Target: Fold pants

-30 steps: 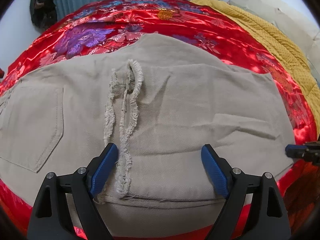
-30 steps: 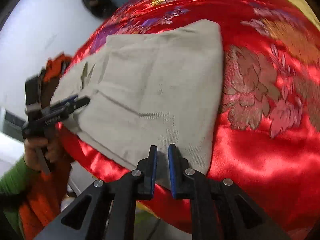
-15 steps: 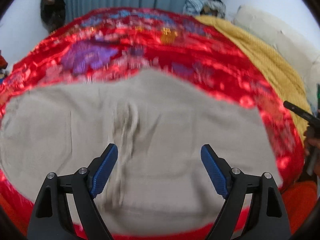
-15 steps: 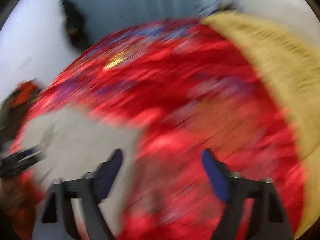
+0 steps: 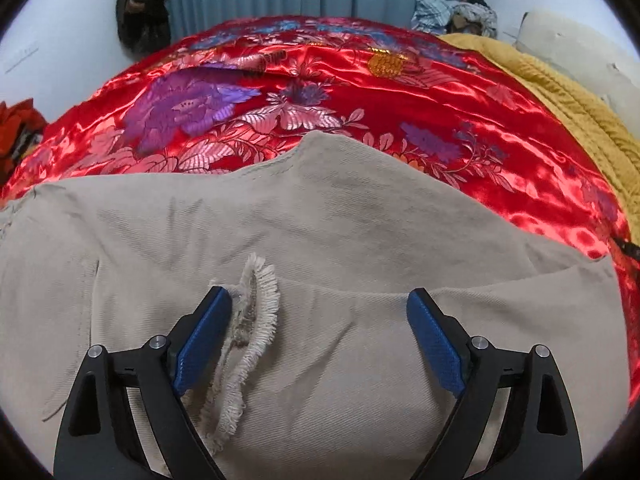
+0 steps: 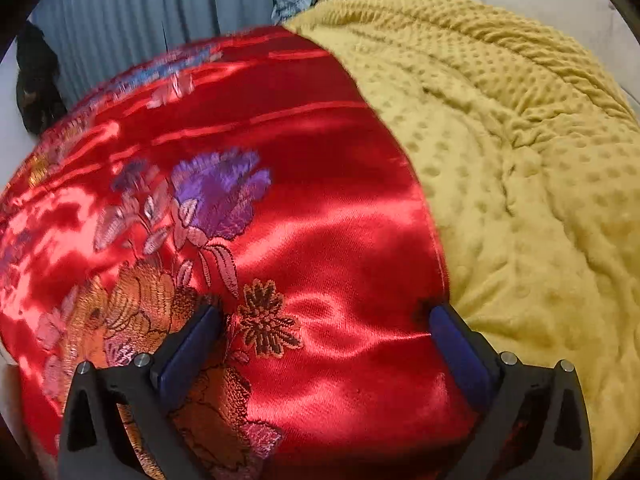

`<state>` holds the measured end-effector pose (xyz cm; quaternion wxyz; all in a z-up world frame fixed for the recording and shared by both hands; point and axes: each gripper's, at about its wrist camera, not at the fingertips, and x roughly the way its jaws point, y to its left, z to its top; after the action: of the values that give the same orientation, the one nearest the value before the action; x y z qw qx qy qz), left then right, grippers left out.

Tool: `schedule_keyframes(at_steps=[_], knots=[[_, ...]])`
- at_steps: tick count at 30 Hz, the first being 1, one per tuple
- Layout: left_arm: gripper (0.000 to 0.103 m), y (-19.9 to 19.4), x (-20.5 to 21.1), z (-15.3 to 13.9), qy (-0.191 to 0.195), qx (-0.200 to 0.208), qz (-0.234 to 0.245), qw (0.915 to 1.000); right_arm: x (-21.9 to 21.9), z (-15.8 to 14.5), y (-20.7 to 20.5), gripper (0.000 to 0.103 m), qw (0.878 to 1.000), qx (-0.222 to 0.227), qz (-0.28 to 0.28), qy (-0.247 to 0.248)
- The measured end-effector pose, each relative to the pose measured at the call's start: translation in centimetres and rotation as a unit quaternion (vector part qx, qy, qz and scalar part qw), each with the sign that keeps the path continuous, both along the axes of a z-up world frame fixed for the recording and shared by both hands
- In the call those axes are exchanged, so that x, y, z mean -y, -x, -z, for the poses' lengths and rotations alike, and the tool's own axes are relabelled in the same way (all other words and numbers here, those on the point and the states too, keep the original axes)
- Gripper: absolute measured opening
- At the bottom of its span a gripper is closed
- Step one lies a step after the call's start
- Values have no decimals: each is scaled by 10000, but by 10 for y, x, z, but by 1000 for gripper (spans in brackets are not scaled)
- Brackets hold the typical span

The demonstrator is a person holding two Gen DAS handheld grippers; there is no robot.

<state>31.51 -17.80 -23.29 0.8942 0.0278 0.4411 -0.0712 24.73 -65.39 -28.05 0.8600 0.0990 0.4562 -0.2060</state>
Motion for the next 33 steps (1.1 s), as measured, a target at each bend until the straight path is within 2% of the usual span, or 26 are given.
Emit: schedule_keyframes(at_steps=[2,20,33], knots=[[92,-1,2,1,-45,6,18,10000,-3,-1,-2,103,9999,-33,-8,122],[97,-6,13,7,-317,-26,10,9995,-5,2,0,103,10000,-12,-5,77],[97,-3,12,7,-291,125,-6,9995,-5,3,0,103,10000,-14,-4,79]])
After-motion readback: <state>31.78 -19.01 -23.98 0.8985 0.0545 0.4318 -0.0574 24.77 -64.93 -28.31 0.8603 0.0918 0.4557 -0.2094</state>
